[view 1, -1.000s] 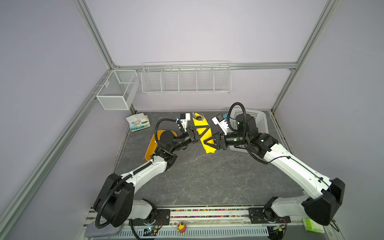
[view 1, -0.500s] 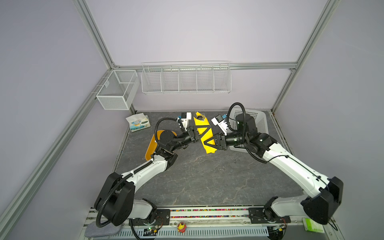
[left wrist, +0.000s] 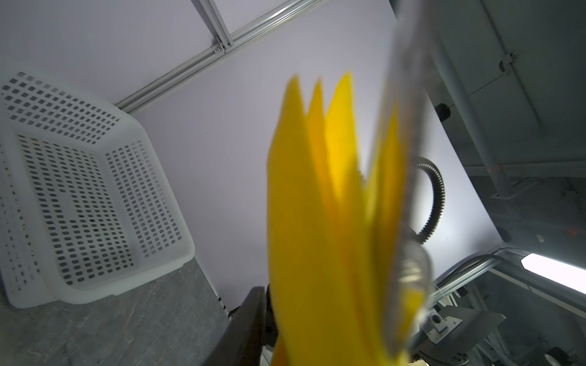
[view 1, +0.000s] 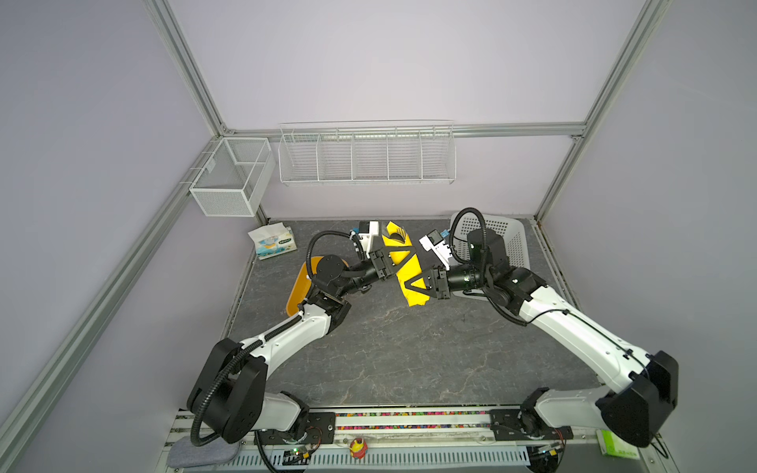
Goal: Place the utensils on the paper napkin and roll it up
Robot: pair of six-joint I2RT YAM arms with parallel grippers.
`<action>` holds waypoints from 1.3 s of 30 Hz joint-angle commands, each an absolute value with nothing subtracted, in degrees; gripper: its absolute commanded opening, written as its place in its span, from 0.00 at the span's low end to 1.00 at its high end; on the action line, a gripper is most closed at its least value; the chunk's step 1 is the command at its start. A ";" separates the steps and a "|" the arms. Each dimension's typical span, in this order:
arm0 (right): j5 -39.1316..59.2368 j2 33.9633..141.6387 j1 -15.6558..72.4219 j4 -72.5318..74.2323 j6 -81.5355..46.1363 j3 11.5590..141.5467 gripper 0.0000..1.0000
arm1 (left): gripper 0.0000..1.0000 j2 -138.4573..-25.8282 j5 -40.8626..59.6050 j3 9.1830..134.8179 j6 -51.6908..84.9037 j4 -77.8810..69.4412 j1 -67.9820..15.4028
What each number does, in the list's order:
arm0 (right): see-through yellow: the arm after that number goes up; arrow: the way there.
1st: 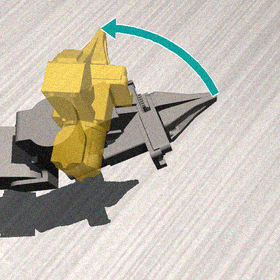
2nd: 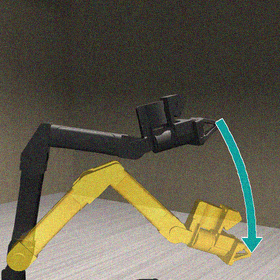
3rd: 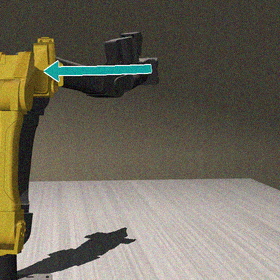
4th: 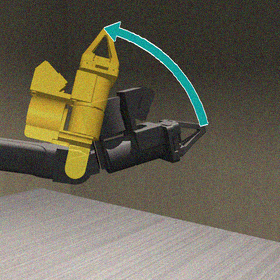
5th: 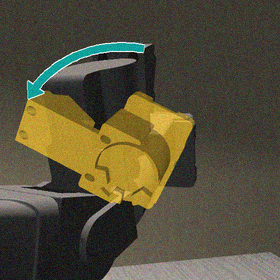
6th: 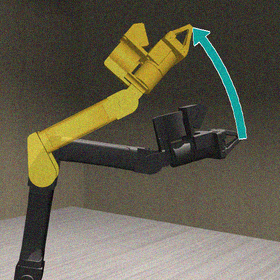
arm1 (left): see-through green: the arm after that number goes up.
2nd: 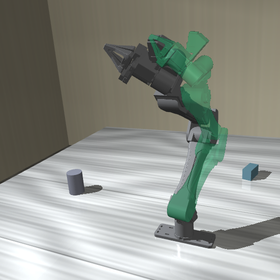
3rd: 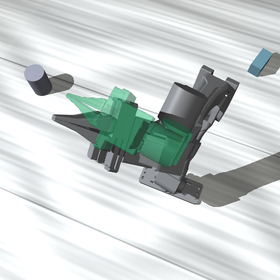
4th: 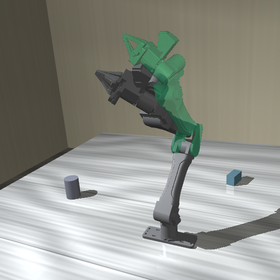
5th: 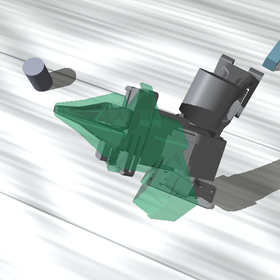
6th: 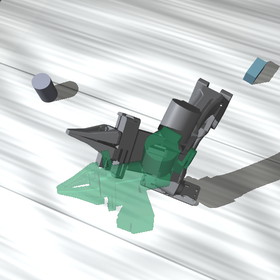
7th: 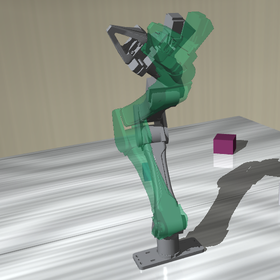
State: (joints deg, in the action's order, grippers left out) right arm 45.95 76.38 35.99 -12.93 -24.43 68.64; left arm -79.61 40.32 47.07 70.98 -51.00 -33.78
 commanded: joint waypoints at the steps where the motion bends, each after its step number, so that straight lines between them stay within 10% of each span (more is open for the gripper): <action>1: 47.54 73.96 35.63 -8.39 -25.29 68.03 0.12 | 0.53 -78.85 40.00 48.08 69.32 -49.17 -33.84; 12: 48.51 74.26 35.03 -5.34 -27.72 67.52 0.11 | 0.67 -79.33 43.77 47.80 69.45 -51.52 -33.84; 33: 51.00 74.70 34.06 0.53 -32.32 66.35 0.11 | 0.60 -83.61 47.67 49.83 75.32 -62.23 -34.25; 39: 51.50 74.90 34.01 1.15 -32.93 66.18 0.12 | 0.43 -83.46 47.30 49.45 75.17 -63.00 -34.67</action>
State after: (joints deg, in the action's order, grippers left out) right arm 49.60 75.96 34.30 -2.24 -32.40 66.74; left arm -83.57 46.57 48.29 74.78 -60.23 -34.41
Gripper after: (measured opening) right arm 0.116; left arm 0.441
